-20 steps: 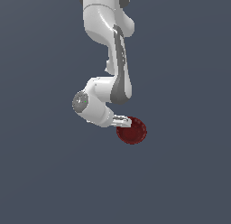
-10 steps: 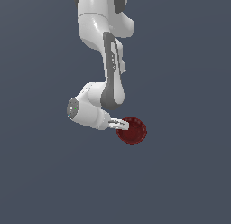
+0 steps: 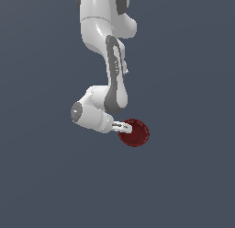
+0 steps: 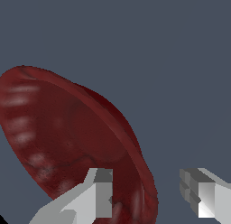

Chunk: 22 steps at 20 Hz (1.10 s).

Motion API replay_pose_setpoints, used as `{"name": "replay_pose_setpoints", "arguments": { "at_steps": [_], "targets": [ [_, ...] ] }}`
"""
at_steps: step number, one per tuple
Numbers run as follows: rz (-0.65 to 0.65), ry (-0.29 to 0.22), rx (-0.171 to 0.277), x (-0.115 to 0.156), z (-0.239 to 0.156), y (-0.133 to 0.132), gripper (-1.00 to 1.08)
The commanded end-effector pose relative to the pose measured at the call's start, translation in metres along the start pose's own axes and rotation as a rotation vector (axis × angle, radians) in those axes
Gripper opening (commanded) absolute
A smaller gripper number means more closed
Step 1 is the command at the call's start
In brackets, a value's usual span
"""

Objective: Pick up the object and move it to a goal position.

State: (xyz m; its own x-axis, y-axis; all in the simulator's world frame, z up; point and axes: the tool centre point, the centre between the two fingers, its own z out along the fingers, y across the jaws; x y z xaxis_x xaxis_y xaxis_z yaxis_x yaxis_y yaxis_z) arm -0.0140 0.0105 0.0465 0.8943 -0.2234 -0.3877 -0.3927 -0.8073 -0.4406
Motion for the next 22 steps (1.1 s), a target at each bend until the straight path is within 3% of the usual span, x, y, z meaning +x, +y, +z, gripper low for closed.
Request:
{"name": "replay_pose_setpoints", "arguments": {
  "at_steps": [1,5,6,22],
  "targets": [
    [0.001,-0.002,0.001,-0.0005,0.0106,-0.0001,0.28],
    [0.001,-0.002,0.002,-0.0009,0.0173,-0.0002,0.28],
    [0.001,-0.002,0.002,-0.0009,0.0173,-0.0002,-1.00],
    [0.000,-0.002,0.002,-0.0054,0.0076,-0.0026,-1.00]
  ]
}}
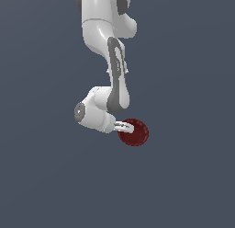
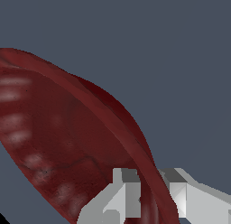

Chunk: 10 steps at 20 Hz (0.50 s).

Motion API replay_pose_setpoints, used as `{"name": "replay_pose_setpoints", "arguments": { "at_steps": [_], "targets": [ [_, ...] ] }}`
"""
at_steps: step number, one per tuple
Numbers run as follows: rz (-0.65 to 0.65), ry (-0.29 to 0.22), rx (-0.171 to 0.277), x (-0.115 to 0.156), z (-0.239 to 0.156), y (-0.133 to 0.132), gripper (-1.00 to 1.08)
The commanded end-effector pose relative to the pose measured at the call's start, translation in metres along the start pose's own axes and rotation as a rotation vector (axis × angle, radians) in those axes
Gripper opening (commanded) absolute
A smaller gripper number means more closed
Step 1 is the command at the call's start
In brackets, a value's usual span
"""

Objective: Pick up the object and move it to a goal position.

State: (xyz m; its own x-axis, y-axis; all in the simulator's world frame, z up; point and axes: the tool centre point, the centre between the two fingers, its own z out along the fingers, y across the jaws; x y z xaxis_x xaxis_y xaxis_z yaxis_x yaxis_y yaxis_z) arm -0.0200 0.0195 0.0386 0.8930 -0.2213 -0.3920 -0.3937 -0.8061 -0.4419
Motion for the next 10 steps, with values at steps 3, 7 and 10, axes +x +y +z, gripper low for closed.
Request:
{"name": "replay_pose_setpoints", "arguments": {
  "at_steps": [3,7,10],
  "targets": [
    [-0.001,0.003,0.000,-0.007,-0.017,-0.003,-1.00],
    [0.000,0.003,0.000,-0.018,-0.041,-0.008,-1.00],
    [0.000,0.003,0.000,-0.029,-0.066,-0.012,-1.00]
  ]
}}
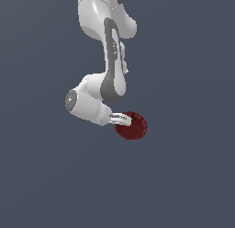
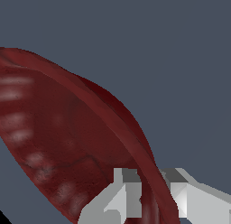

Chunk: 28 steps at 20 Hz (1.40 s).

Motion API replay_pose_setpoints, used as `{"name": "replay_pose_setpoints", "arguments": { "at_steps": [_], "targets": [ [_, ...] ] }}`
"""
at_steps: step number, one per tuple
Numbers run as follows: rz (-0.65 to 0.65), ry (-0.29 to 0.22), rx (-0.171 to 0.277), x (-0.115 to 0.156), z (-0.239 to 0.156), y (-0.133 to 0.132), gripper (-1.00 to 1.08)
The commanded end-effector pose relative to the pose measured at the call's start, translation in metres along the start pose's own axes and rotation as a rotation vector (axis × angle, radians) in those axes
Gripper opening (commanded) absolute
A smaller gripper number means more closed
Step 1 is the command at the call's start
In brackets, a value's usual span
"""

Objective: Pick up the object and move it to a goal position.

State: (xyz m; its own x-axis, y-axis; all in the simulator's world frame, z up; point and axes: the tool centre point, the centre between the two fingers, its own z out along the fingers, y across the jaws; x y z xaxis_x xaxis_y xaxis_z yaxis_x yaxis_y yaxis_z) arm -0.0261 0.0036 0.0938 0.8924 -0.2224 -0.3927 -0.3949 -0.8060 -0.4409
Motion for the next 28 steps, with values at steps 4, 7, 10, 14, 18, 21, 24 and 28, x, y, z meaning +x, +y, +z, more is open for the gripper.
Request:
{"name": "replay_pose_setpoints", "arguments": {
  "at_steps": [4,7,10,14,18,21,24,28],
  "targets": [
    [-0.001,0.003,0.000,-0.024,-0.054,-0.010,-1.00],
    [0.000,0.003,-0.001,-0.039,-0.087,-0.017,-1.00],
    [0.000,0.003,-0.002,-0.053,-0.120,-0.023,-1.00],
    [0.000,0.003,-0.002,-0.072,-0.164,-0.031,-1.00],
    [0.000,0.003,-0.002,-0.090,-0.206,-0.039,-1.00],
    [0.000,0.003,-0.002,-0.100,-0.231,-0.044,-1.00],
    [-0.001,0.003,-0.002,-0.108,-0.252,-0.048,-1.00],
    [-0.001,0.003,-0.001,-0.115,-0.272,-0.053,-1.00]
  ]
}}
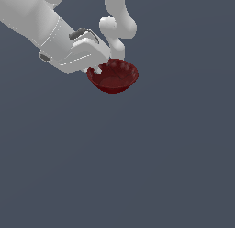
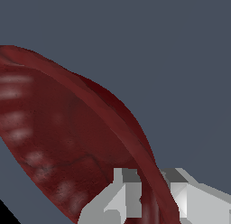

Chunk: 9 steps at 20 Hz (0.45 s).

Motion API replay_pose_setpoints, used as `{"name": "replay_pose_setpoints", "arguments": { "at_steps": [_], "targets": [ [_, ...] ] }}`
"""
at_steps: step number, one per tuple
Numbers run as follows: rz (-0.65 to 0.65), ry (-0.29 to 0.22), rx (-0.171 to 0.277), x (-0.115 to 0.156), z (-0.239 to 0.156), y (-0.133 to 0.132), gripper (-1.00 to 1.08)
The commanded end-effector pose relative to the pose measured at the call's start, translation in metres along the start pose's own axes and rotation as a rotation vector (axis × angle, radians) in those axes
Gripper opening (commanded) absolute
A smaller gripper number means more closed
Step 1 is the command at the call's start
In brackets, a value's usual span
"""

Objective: Pick up the object and move it to a goal position.

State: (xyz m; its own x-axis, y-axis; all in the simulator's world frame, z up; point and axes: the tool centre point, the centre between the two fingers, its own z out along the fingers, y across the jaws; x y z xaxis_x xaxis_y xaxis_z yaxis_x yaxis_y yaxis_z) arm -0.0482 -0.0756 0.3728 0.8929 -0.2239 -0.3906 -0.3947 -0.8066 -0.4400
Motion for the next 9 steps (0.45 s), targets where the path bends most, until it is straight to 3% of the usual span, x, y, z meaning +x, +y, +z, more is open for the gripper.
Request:
{"name": "replay_pose_setpoints", "arguments": {
  "at_steps": [1,9],
  "targets": [
    [-0.001,0.000,0.001,-0.004,-0.012,-0.003,-1.00],
    [-0.002,0.000,0.003,-0.007,-0.023,-0.005,-1.00]
  ]
}}
